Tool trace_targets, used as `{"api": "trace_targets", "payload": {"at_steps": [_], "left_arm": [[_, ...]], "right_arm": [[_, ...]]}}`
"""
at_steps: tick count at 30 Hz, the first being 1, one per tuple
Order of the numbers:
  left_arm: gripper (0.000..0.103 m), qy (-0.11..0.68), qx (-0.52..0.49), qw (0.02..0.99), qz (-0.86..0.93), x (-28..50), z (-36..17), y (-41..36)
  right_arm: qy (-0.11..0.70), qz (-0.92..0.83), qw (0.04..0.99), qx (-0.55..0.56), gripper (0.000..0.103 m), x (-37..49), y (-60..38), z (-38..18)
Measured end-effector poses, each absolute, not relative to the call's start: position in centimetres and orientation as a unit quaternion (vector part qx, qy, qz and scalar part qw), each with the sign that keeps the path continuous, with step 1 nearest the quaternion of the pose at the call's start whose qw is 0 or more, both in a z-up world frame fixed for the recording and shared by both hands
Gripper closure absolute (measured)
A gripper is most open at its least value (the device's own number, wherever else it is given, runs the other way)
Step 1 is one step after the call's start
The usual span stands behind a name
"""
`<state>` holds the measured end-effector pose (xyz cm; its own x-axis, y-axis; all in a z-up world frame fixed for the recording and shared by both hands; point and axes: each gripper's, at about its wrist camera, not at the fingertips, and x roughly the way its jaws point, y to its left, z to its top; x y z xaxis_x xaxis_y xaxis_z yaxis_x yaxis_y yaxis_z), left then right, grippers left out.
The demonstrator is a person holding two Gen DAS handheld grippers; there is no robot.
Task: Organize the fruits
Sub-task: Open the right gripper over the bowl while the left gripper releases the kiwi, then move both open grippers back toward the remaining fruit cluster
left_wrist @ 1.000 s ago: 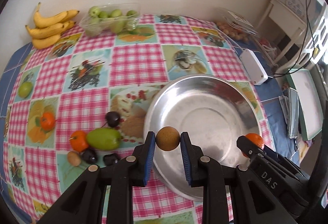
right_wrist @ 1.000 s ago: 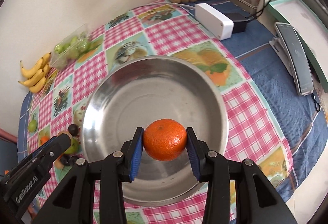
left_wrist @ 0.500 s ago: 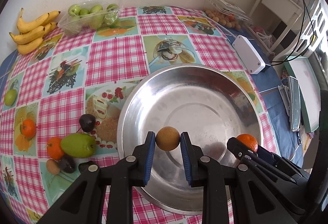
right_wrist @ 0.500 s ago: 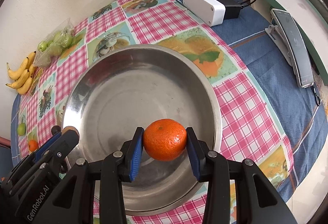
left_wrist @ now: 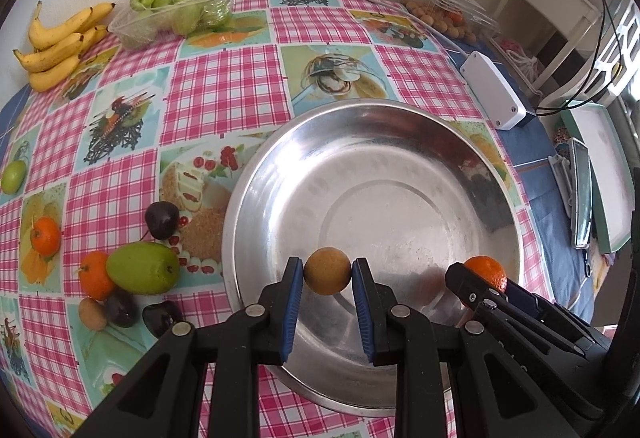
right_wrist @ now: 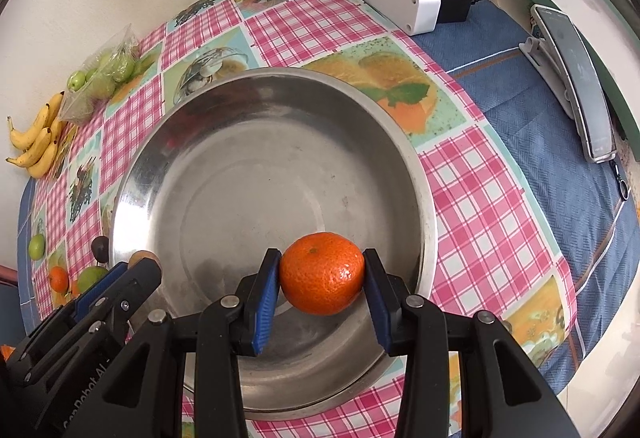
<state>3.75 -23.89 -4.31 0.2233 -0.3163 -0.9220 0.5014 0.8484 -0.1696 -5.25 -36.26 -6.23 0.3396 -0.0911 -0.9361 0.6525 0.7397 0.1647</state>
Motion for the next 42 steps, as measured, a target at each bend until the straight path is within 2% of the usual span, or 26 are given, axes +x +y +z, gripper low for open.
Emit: {"api": "trace_targets", "payload": {"at_steps": [5,8,14,16,18,22,24,26,28,32,34,36,42], "left_arm": [[0.072,0.568,0.079,0.776,-0.262,3.9,-4.4,-23.9],[0.063,0.569,0.074,0.776,-0.262,3.9,-4.1,-23.7],[0.061,0.555,0.063,0.785,-0.268,3.8,-2.5,-23.3],[0.057,0.551,0.061,0.789,-0.266,3.8,-2.0,-23.2],[0.056,0.547,0.060,0.792,-0.262,3.9,-1.6,-23.0],[0.048,0.542,0.059,0.800,-0.250,4.1,-1.0,-22.5],[0.043,0.542,0.058,0.803,-0.241,4.3,-0.9,-22.2],[0.040,0.543,0.058,0.806,-0.228,4.6,-0.8,-21.9],[0.030,0.546,0.058,0.809,-0.210,4.9,-1.0,-21.4],[0.022,0.552,0.054,0.814,-0.176,5.9,-1.5,-20.1],[0.013,0.555,0.054,0.815,-0.156,6.3,-1.8,-19.5],[0.006,0.556,0.051,0.818,-0.140,6.7,-2.0,-18.8],[0.000,0.545,0.067,0.830,-0.101,7.7,-2.2,-17.3]], "right_arm": [[0.520,-0.239,0.774,0.269,0.060,-5.0,-36.3,-6.2],[0.514,-0.238,0.779,0.269,0.059,-5.1,-36.4,-5.8],[0.501,-0.240,0.788,0.265,0.059,-5.4,-36.6,-4.8],[0.496,-0.242,0.792,0.263,0.058,-5.5,-36.6,-4.3],[0.492,-0.242,0.794,0.262,0.049,-5.6,-36.5,-4.1],[0.490,-0.241,0.796,0.261,0.043,-5.5,-36.5,-3.9],[0.494,-0.241,0.794,0.260,0.033,-5.5,-36.5,-4.1],[0.497,-0.239,0.793,0.259,0.030,-5.3,-36.5,-4.2],[0.499,-0.237,0.793,0.256,0.025,-5.2,-36.4,-4.4],[0.504,-0.230,0.794,0.251,0.023,-4.9,-36.2,-4.7],[0.509,-0.228,0.792,0.248,0.021,-4.7,-36.1,-5.0],[0.514,-0.225,0.791,0.245,0.012,-4.6,-36.0,-5.2],[0.517,-0.212,0.795,0.237,0.012,-4.2,-35.6,-5.5]]}}
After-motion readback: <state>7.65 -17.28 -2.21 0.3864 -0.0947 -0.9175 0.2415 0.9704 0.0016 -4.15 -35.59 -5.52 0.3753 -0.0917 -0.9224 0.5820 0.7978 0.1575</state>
